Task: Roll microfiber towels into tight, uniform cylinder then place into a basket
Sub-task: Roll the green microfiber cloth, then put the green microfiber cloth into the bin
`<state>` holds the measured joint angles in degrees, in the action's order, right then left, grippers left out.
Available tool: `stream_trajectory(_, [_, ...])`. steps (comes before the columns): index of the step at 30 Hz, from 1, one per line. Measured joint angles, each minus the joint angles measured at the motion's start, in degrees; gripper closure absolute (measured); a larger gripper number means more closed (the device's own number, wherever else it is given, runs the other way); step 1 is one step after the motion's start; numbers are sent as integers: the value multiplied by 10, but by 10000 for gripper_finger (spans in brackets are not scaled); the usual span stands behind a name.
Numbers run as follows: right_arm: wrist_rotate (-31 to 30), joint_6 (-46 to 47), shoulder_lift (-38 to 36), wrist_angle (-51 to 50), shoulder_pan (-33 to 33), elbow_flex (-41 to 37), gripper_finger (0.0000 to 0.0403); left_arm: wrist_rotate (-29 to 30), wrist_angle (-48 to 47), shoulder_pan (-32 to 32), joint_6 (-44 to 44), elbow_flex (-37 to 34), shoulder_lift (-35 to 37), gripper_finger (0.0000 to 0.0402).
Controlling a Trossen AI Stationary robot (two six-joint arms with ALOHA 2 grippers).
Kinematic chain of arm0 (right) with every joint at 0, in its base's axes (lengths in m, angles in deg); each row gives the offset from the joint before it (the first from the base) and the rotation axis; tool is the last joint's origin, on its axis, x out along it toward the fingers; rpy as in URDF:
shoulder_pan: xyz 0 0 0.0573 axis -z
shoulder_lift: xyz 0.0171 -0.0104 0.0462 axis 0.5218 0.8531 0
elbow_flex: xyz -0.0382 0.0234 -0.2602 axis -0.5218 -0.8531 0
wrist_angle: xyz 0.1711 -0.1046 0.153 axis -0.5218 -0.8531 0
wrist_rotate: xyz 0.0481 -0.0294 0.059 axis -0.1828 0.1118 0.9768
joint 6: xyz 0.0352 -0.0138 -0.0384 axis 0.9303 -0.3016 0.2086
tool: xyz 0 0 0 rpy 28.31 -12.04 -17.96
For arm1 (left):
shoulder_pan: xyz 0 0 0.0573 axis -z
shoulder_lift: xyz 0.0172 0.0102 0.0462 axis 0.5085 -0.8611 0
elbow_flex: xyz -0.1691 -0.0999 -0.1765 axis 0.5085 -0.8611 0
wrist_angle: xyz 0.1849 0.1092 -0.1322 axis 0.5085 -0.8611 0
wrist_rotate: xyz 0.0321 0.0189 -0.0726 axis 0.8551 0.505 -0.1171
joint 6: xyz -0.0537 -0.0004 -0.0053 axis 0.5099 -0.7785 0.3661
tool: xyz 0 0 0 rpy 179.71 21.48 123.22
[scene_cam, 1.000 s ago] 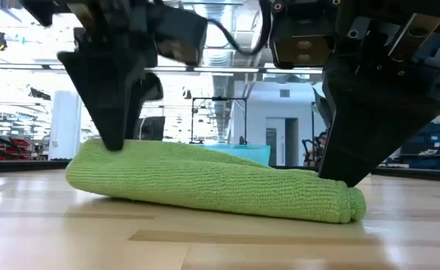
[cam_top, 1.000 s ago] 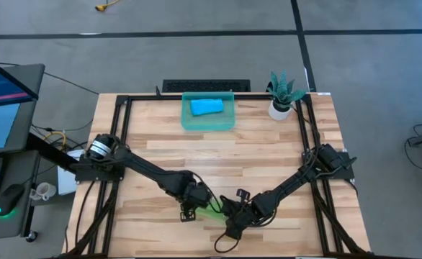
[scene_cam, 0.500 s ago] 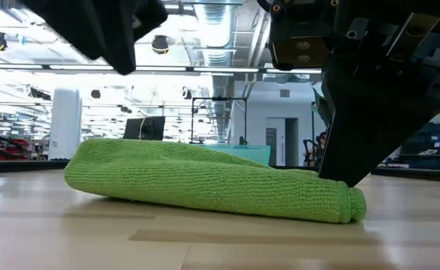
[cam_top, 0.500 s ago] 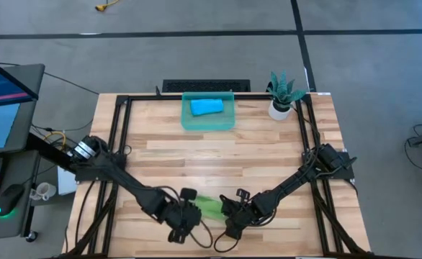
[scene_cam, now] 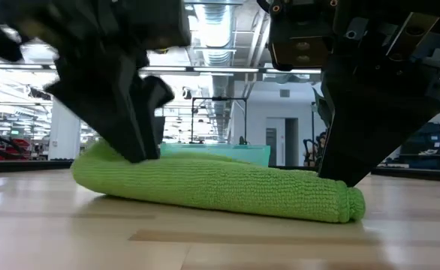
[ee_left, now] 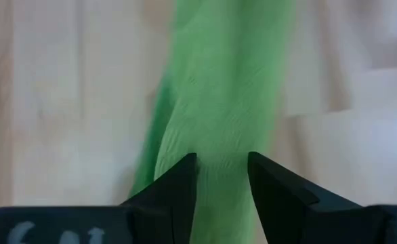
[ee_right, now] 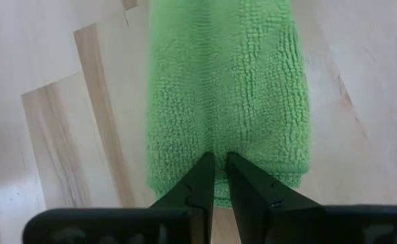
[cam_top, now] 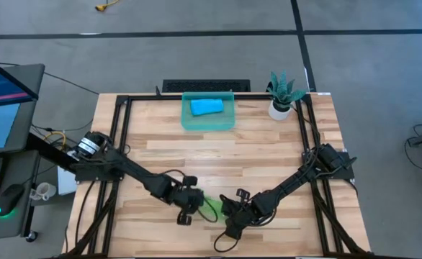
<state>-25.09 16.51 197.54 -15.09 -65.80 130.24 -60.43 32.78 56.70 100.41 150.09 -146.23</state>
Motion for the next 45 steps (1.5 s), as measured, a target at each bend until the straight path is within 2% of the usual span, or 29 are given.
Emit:
stream_trajectory(7, [13, 8, 0, 1, 0, 0, 336, 9, 25, -24, 49, -40, 0, 275])
stream_trajectory(14, [13, 23, 0, 1, 0, 1, 336, -1, 71, -25, 147, -75, -13, 275])
stream_trajectory(20, [17, 24, 0, 0, 4, 2, 334, -8, 71, -18, 210, -75, -16, 275])
stream_trajectory(30, [27, 9, -13, -9, 15, 1, 273, -7, 69, -12, 293, -75, -23, 275])
stream_trajectory(37, [26, 4, -71, -71, 22, -1, 271, 9, 74, -11, 338, -76, -23, 275])
stream_trajectory(41, [-10, 3, -113, -131, 12, -1, 281, 31, 101, -10, 342, -79, -26, 275])
stream_trajectory(45, [-96, 7, -162, -213, -6, 0, 286, 48, 129, -10, 345, -79, -27, 275])
